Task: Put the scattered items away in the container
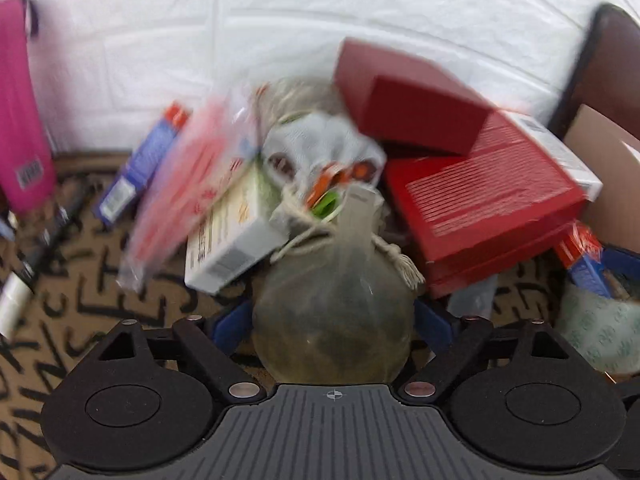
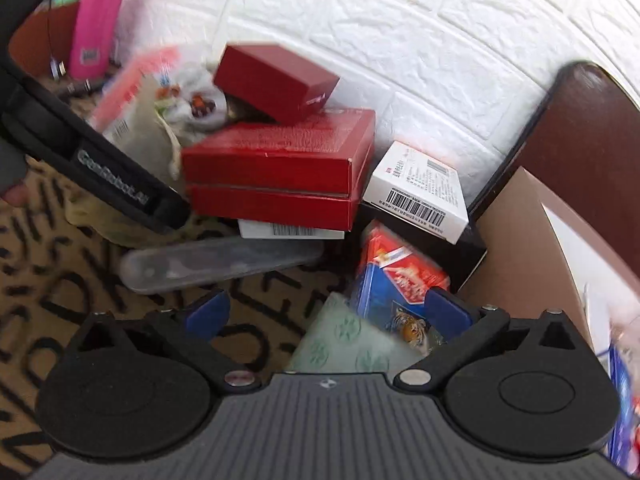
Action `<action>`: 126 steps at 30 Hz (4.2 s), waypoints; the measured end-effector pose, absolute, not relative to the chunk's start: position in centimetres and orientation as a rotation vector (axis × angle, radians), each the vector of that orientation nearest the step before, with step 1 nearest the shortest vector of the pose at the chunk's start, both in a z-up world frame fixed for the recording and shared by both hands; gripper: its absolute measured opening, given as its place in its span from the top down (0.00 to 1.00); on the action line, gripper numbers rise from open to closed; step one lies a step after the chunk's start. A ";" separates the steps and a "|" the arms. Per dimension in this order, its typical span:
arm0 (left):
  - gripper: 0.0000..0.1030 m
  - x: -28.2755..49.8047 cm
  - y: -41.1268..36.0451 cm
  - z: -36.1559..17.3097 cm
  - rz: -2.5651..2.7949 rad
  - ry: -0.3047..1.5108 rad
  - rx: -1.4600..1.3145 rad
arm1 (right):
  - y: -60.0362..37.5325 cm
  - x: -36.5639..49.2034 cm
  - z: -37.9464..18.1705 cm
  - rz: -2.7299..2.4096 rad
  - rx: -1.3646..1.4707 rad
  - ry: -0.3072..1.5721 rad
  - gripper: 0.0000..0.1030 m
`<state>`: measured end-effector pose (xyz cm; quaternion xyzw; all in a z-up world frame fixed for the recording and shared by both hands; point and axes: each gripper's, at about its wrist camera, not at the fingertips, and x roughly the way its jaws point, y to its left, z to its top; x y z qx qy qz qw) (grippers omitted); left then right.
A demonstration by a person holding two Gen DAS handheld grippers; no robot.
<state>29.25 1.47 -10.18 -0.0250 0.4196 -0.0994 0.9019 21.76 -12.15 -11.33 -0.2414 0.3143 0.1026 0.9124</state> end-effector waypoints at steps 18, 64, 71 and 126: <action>0.10 11.2 2.6 -9.6 -0.359 0.862 0.023 | -13.5 6.5 -11.6 0.585 -0.266 0.846 0.03; 0.31 10.2 -5.3 -7.3 -0.430 0.789 0.044 | -23.1 0.3 -9.8 0.305 0.031 0.826 0.85; 0.53 8.6 -4.3 -8.2 -0.421 0.849 0.037 | -23.6 0.7 -10.0 0.286 0.030 0.811 0.77; 0.40 8.0 -4.2 -8.5 -0.349 0.876 -0.020 | -20.4 2.4 -12.0 0.256 -0.035 0.825 0.29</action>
